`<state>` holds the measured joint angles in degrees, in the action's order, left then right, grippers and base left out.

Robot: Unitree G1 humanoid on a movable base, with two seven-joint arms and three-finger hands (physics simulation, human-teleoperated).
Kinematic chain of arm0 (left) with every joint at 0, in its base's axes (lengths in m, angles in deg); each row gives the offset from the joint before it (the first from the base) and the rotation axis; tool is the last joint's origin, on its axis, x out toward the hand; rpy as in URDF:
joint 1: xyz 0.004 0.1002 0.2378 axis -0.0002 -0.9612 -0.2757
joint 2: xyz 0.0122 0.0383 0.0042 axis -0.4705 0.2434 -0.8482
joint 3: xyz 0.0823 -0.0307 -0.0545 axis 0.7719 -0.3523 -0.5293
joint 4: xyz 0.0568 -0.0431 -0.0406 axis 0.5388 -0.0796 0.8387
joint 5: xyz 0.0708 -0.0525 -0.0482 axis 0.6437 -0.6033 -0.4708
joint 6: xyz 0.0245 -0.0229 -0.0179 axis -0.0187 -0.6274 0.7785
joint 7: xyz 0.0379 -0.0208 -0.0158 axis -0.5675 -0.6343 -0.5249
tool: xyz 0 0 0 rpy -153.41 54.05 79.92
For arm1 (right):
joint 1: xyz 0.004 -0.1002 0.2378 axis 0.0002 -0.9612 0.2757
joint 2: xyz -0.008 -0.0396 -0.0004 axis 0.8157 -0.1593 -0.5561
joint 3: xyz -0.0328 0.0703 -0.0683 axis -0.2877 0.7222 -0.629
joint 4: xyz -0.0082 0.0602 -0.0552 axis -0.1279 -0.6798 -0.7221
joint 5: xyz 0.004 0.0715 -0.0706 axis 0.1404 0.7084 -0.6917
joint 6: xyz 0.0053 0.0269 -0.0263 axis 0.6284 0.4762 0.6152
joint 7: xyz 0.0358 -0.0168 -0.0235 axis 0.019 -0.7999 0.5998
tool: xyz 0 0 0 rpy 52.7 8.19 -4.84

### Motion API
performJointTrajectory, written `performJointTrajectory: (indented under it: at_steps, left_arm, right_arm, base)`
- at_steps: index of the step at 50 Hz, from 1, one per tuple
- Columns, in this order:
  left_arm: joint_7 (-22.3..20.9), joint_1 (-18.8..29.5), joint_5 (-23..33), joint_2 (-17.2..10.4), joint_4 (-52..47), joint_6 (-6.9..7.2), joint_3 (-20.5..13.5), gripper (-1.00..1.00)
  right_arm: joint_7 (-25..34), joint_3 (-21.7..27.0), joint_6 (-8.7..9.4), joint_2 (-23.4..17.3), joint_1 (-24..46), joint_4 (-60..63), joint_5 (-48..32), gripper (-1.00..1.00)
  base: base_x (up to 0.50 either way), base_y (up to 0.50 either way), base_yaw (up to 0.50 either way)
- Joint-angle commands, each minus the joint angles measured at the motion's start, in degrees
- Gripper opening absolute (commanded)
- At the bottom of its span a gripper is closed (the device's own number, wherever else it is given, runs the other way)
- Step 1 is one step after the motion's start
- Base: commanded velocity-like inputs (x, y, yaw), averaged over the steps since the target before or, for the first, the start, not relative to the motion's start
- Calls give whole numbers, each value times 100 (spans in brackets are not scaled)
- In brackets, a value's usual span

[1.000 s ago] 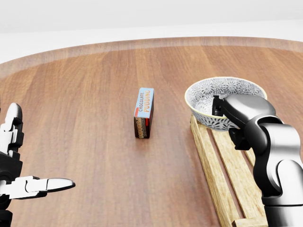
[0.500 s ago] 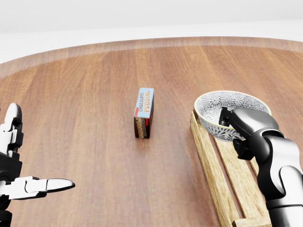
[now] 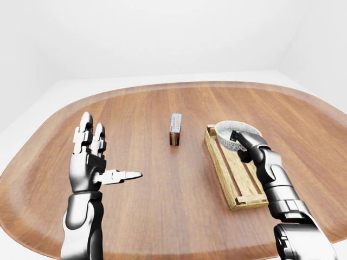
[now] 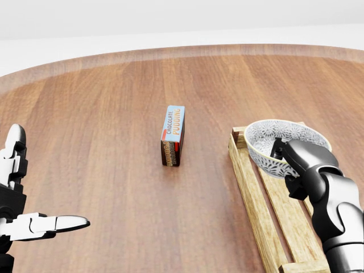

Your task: Pick up the bowl on the left and put it in the tray.

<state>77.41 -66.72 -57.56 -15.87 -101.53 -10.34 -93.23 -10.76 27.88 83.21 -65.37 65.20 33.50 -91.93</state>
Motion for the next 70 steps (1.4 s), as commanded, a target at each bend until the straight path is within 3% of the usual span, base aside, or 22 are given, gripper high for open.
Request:
performJointTrajectory:
  at_steps: [1, 48, 70]
  left_arm:
    - [68, 41, 125, 55, 424, 0, 147, 100]
    - [82, 46, 124, 48, 429, 0, 149, 100]
    - [26, -9, 60, 39, 316, 0, 43, 100]
  right_arm:
    - [-600, -39, 0, -63, 316, -1112, 70, -100]
    - [-1775, -361, 0, -85, 713, -3051, 235, -100]
    - [-1929, -514, 0, -13, 759, -3393, 288, -100]
  base:
    - [0, 0, 0]
    - [0, 0, 0]
    - [0, 0, 0]
